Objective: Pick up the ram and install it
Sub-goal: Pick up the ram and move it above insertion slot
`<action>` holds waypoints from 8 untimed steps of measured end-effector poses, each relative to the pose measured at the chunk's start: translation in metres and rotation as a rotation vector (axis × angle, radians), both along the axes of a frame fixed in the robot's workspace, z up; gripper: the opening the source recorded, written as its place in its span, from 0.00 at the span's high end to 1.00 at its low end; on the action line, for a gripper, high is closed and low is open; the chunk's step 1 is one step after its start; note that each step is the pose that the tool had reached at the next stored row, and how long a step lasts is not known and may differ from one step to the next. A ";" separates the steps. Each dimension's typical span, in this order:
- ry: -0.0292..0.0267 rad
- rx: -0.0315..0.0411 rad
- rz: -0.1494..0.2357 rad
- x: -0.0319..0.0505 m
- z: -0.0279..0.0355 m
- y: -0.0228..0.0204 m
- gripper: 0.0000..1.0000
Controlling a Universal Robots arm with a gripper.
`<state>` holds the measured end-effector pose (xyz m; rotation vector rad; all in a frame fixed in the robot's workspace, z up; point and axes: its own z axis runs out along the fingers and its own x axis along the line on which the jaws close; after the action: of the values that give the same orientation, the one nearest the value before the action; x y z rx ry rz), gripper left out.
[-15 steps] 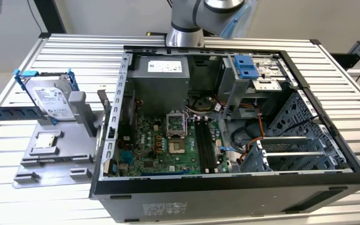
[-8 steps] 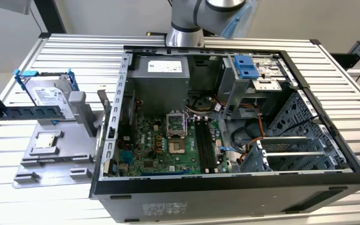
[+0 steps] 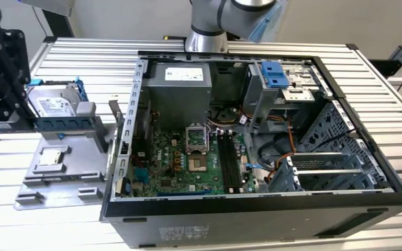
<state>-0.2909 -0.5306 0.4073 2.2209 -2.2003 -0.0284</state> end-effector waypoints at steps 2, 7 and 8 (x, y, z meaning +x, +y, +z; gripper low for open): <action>0.0000 0.0000 0.000 0.0083 0.0000 0.0001 1.00; 0.0000 -0.0001 0.000 0.0261 0.0000 0.0008 1.00; 0.0000 0.0000 0.000 0.0300 0.0000 0.0009 1.00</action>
<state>-0.2609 -0.5297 0.4072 2.2209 -2.2002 -0.0284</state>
